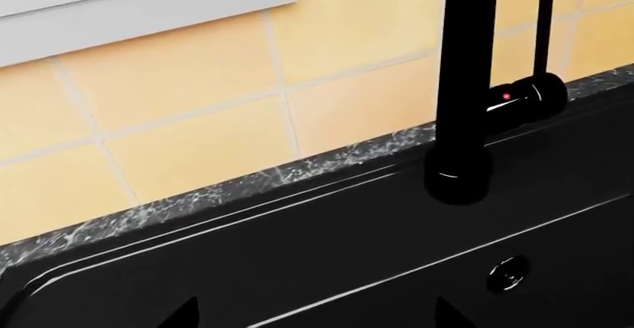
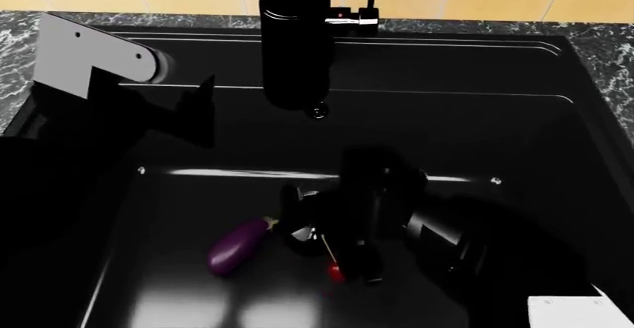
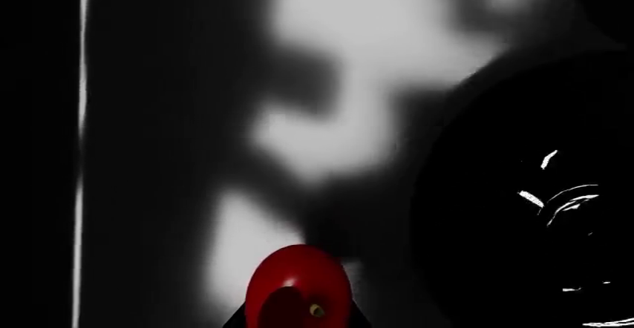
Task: Pick up the fruits and vegetables and place them in the sink. Turn on the sink faucet to wash them. Then turn the sink off and put them in the tray.
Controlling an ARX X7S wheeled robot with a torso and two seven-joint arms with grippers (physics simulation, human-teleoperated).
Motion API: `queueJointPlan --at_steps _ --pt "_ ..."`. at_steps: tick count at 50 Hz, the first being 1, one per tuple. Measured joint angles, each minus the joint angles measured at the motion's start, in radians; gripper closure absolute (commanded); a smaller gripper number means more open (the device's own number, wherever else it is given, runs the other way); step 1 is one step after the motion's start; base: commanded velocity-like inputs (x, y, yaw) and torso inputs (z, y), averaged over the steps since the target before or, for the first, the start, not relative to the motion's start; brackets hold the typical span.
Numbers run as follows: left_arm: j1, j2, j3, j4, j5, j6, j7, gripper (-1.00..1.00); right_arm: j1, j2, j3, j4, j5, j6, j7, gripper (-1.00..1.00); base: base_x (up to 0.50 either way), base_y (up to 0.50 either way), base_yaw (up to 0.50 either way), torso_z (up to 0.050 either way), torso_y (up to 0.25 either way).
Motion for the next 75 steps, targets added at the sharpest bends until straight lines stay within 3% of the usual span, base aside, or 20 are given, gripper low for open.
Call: queueJointPlan --at_steps 12,29,53,75 --pt "-0.021 0.003 0.032 0.012 -0.006 -0.045 0.021 -1.0 0.075 0.018 0.007 0.038 0.025 0.003 0.011 1.0 0.0 0.0 0.0 0.0 0.0" --pt "-0.088 0.035 0.091 0.0 -0.027 -0.145 0.051 -1.0 0.165 0.213 0.053 -0.295 0.061 0.235 0.055 1.0 0.0 0.0 0.0 0.0 0.0" --pt "-0.203 0.222 0.257 -0.214 0.011 -0.303 0.144 -1.0 0.247 0.477 0.18 -0.731 0.109 0.515 0.15 1.0 0.0 0.0 0.0 0.0 0.0" --pt "-0.253 0.34 0.339 -0.423 0.006 -0.396 0.22 -1.0 0.264 0.547 0.225 -0.84 0.124 0.585 0.19 1.0 0.0 0.0 0.0 0.0 0.0"
